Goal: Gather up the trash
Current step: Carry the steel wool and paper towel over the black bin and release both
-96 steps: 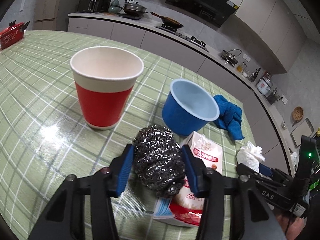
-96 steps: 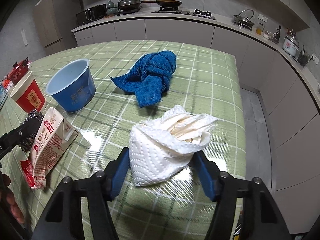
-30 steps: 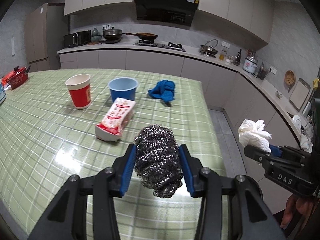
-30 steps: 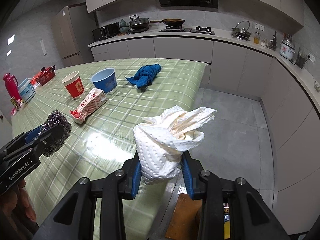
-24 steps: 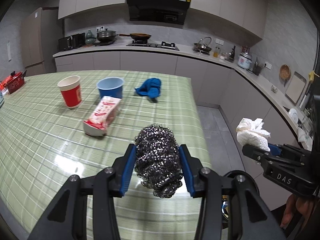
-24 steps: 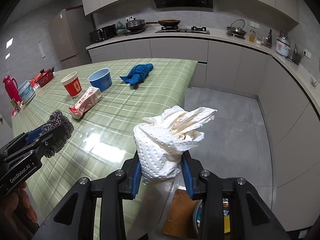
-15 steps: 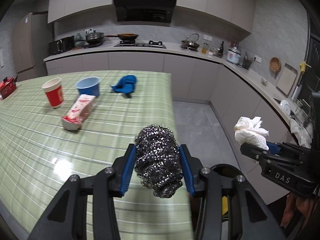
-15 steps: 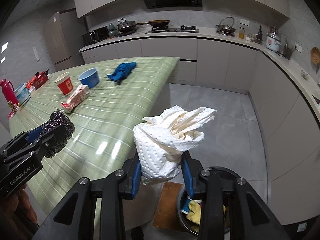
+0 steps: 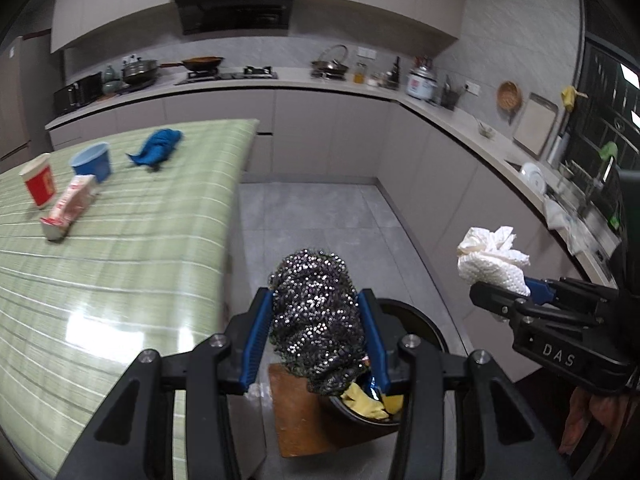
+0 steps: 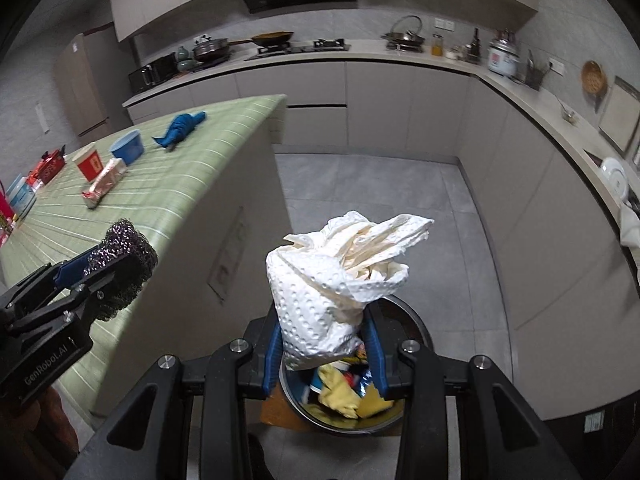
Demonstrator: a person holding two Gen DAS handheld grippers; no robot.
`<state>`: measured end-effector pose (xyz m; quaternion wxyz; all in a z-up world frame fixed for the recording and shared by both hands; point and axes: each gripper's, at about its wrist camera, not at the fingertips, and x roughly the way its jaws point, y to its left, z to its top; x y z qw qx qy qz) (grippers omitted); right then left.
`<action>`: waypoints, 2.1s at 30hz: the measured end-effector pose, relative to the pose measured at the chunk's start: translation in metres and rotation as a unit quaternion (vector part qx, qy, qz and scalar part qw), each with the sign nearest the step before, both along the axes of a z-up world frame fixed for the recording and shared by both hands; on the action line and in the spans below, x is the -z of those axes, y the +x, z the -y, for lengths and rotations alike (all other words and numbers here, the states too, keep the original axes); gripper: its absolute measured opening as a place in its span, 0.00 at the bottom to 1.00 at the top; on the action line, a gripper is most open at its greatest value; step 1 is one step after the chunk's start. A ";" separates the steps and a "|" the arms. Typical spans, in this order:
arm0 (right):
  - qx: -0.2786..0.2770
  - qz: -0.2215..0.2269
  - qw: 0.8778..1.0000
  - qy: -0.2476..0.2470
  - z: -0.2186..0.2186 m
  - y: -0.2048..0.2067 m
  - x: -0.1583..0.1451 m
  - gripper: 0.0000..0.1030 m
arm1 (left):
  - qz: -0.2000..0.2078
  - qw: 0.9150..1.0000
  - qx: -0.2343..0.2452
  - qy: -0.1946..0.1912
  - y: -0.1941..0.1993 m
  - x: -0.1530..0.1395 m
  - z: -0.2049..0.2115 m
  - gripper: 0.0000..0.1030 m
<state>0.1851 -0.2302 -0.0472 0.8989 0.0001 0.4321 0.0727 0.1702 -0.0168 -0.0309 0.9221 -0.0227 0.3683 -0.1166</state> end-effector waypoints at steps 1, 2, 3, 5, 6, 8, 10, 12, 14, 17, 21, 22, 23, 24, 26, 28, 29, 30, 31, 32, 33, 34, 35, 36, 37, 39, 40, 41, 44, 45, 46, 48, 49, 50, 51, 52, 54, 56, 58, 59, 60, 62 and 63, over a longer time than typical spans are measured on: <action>0.003 -0.002 1.000 0.000 0.006 -0.002 0.003 0.37 | -0.003 1.000 0.004 0.000 -0.001 0.003 0.006 0.44; 0.006 -0.005 1.000 -0.001 0.012 -0.003 0.006 0.37 | -0.005 1.000 0.007 0.000 -0.001 0.005 0.011 0.44; 0.009 -0.008 1.000 -0.001 0.017 -0.005 0.009 0.37 | -0.010 1.000 0.011 0.001 -0.002 0.009 0.019 0.44; 0.015 -0.016 1.000 -0.002 0.030 -0.006 0.017 0.37 | -0.018 1.000 0.019 0.001 -0.001 0.016 0.030 0.44; 0.018 -0.019 1.000 -0.002 0.034 -0.007 0.021 0.37 | -0.020 1.000 0.023 0.002 -0.001 0.020 0.036 0.44; 0.024 -0.028 0.999 -0.003 0.045 -0.008 0.030 0.37 | -0.030 0.999 0.032 0.005 0.000 0.029 0.049 0.44; 0.027 -0.036 0.999 -0.004 0.051 -0.006 0.039 0.37 | -0.037 0.999 0.037 0.007 0.002 0.036 0.058 0.44; 0.029 -0.044 0.999 -0.006 0.059 -0.005 0.050 0.37 | -0.046 0.998 0.042 0.008 0.005 0.046 0.068 0.44; 0.030 -0.051 0.998 -0.007 0.063 -0.002 0.059 0.37 | -0.054 0.998 0.044 0.009 0.008 0.054 0.074 0.44; 0.028 -0.061 0.998 -0.008 0.069 0.005 0.072 0.37 | -0.063 0.997 0.044 0.012 0.014 0.063 0.083 0.44; 0.020 -0.068 0.997 -0.006 0.073 0.017 0.084 0.37 | -0.069 0.996 0.044 0.020 0.021 0.071 0.091 0.44; 0.018 -0.069 0.997 -0.006 0.074 0.020 0.086 0.37 | -0.072 0.996 0.043 0.021 0.023 0.074 0.093 0.44; 0.016 -0.071 0.997 -0.005 0.075 0.023 0.089 0.37 | -0.074 0.996 0.042 0.022 0.025 0.076 0.095 0.44; 0.014 -0.073 0.997 -0.005 0.076 0.026 0.091 0.37 | -0.076 0.996 0.041 0.023 0.026 0.078 0.096 0.44; 0.010 -0.075 0.997 -0.004 0.076 0.030 0.094 0.37 | -0.079 0.996 0.039 0.024 0.029 0.081 0.098 0.44; 0.006 -0.078 0.997 -0.003 0.077 0.034 0.097 0.37 | -0.082 0.996 0.037 0.026 0.031 0.084 0.100 0.44; 0.004 -0.079 0.997 -0.004 0.077 0.036 0.099 0.37 | -0.084 0.995 0.037 0.026 0.031 0.086 0.101 0.44; 0.003 -0.080 0.997 -0.004 0.078 0.038 0.100 0.37 | -0.086 0.995 0.037 0.027 0.032 0.088 0.102 0.44; 0.000 -0.082 0.997 -0.004 0.078 0.039 0.103 0.37 | -0.087 0.995 0.037 0.029 0.032 0.090 0.103 0.44; -0.001 -0.083 0.997 -0.004 0.077 0.041 0.105 0.37 | -0.088 0.995 0.036 0.030 0.033 0.091 0.103 0.44; -0.003 -0.085 0.996 -0.005 0.078 0.043 0.108 0.37 | -0.092 0.995 0.036 0.032 0.035 0.095 0.105 0.44; -0.005 -0.088 0.996 -0.004 0.077 0.045 0.112 0.37 | -0.094 0.994 0.035 0.034 0.035 0.098 0.106 0.44; -0.008 -0.092 0.996 -0.004 0.077 0.046 0.116 0.37 | -0.096 0.994 0.034 0.035 0.036 0.101 0.106 0.44; -0.009 -0.094 0.995 -0.005 0.076 0.047 0.120 0.37 | -0.098 0.994 0.032 0.036 0.036 0.104 0.106 0.44; -0.010 -0.097 0.995 -0.005 0.076 0.049 0.123 0.37 | -0.103 0.994 0.030 0.036 0.037 0.108 0.106 0.44; -0.013 -0.104 0.995 -0.004 0.075 0.051 0.133 0.37 | -0.111 0.993 0.028 0.038 0.038 0.117 0.105 0.44; -0.013 -0.106 0.994 -0.003 0.075 0.052 0.136 0.37 | -0.115 0.992 0.027 0.039 0.037 0.122 0.105 0.44; -0.014 -0.108 0.994 -0.002 0.074 0.053 0.141 0.37 | -0.120 0.992 0.026 0.040 0.036 0.127 0.105 0.44; -0.019 -0.112 0.993 0.000 0.072 0.054 0.149 0.37 | -0.133 0.990 0.024 0.041 0.035 0.140 0.106 0.44; -0.020 -0.114 0.993 0.000 0.071 0.055 0.151 0.37 | -0.137 0.989 0.024 0.042 0.035 0.144 0.106 0.44; -0.022 -0.115 0.993 0.000 0.070 0.056 0.154 0.37 | -0.141 0.989 0.023 0.041 0.033 0.149 0.107 0.44; -0.025 -0.118 0.993 0.001 0.067 0.057 0.159 0.37 | -0.146 0.988 0.023 0.041 0.032 0.154 0.109 0.44; -0.027 -0.120 0.992 0.002 0.066 0.058 0.162 0.37 | -0.148 0.988 0.023 0.041 0.032 0.158 0.110 0.44; -0.028 -0.121 0.992 0.003 0.066 0.059 0.164 0.37 | -0.151 0.987 0.023 0.040 0.032 0.161 0.111 0.44; -0.028 -0.124 0.992 0.006 0.064 0.060 0.169 0.37 | -0.154 0.987 0.023 0.039 0.033 0.165 0.113 0.44; -0.029 -0.126 0.992 0.009 0.064 0.062 0.172 0.37 | -0.156 0.987 0.024 0.038 0.034 0.170 0.114 0.47; -0.029 -0.128 0.991 0.035 0.066 0.072 0.182 0.39 | -0.164 0.985 0.025 0.041 0.040 0.182 0.117 0.70; -0.018 -0.132 0.990 0.044 0.070 0.082 0.190 0.66 | -0.164 0.985 0.002 0.057 0.040 0.187 0.116 0.93; 0.007 -0.121 0.992 0.036 0.080 0.089 0.187 1.00 | -0.148 0.987 -0.001 0.059 0.036 0.180 0.115 0.94; 0.012 -0.120 0.992 0.039 0.083 0.090 0.184 1.00 | -0.146 0.987 0.000 0.063 0.035 0.176 0.114 0.94; 0.024 -0.120 0.992 0.038 0.090 0.091 0.180 1.00 | -0.143 0.988 -0.001 0.065 0.034 0.173 0.113 0.94; 0.038 -0.115 0.992 0.039 0.099 0.088 0.172 1.00 | -0.143 0.987 -0.004 0.068 0.033 0.165 0.112 0.94; 0.044 -0.114 0.992 0.036 0.101 0.087 0.167 1.00 | -0.143 0.987 -0.003 0.067 0.034 0.161 0.112 0.94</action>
